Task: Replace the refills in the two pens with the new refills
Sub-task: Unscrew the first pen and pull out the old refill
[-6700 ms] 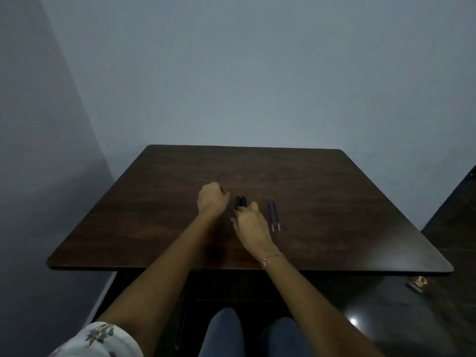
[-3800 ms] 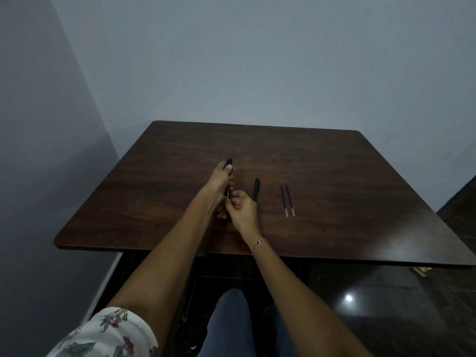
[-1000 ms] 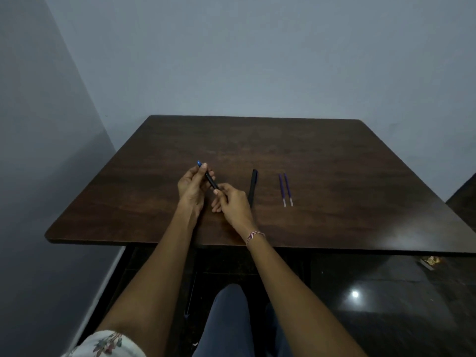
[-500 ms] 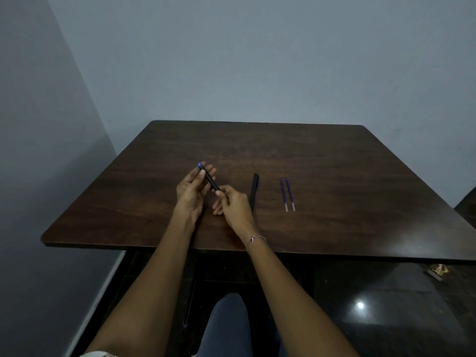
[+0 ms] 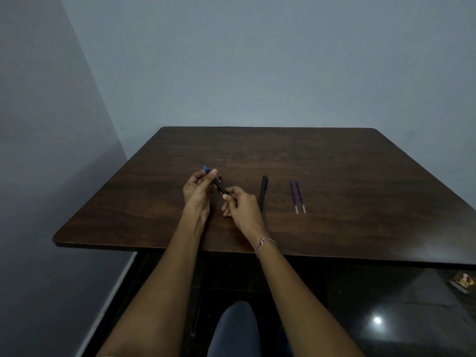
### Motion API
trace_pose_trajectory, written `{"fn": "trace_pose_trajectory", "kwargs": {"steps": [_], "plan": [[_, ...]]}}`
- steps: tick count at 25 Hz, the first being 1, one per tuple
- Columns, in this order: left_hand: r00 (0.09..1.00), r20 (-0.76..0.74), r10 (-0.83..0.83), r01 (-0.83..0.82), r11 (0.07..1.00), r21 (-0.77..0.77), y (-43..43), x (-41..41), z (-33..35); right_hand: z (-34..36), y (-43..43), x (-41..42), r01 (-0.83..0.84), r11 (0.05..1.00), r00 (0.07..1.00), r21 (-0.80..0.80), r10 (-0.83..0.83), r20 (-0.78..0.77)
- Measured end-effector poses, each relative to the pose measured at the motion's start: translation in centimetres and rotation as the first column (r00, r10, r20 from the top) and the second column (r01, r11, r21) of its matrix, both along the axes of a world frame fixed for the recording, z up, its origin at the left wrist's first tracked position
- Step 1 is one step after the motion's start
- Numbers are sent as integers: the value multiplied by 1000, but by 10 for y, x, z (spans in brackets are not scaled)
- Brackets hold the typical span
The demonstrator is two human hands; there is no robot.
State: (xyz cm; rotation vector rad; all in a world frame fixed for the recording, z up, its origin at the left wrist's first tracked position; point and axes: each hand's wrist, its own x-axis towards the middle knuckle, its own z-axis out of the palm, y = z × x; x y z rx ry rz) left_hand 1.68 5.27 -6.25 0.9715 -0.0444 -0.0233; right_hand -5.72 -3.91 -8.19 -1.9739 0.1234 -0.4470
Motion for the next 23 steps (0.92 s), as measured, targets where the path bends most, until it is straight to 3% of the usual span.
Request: {"fn": "trace_pose_trajectory", "kwargs": {"steps": [4, 7, 9, 14, 23], "plan": [[1000, 9, -12, 12, 999, -32, -1, 0, 0, 1, -1, -1, -3, 999, 1000, -33, 3, 8], [986, 6, -169, 168, 978, -127, 3, -1, 0, 3, -2, -1, 11, 1000, 1000, -2, -11, 12], [977, 22, -210, 212, 971, -110, 5, 0, 1, 3, -1, -1, 12, 1000, 1000, 4, -13, 10], [985, 16, -171, 172, 985, -34, 2, 3, -1, -1, -2, 4, 12, 1000, 1000, -23, -12, -2], [989, -4, -146, 145, 984, -105, 3, 4, -2, -4, 0, 6, 2, 1000, 1000, 8, -2, -12]]}}
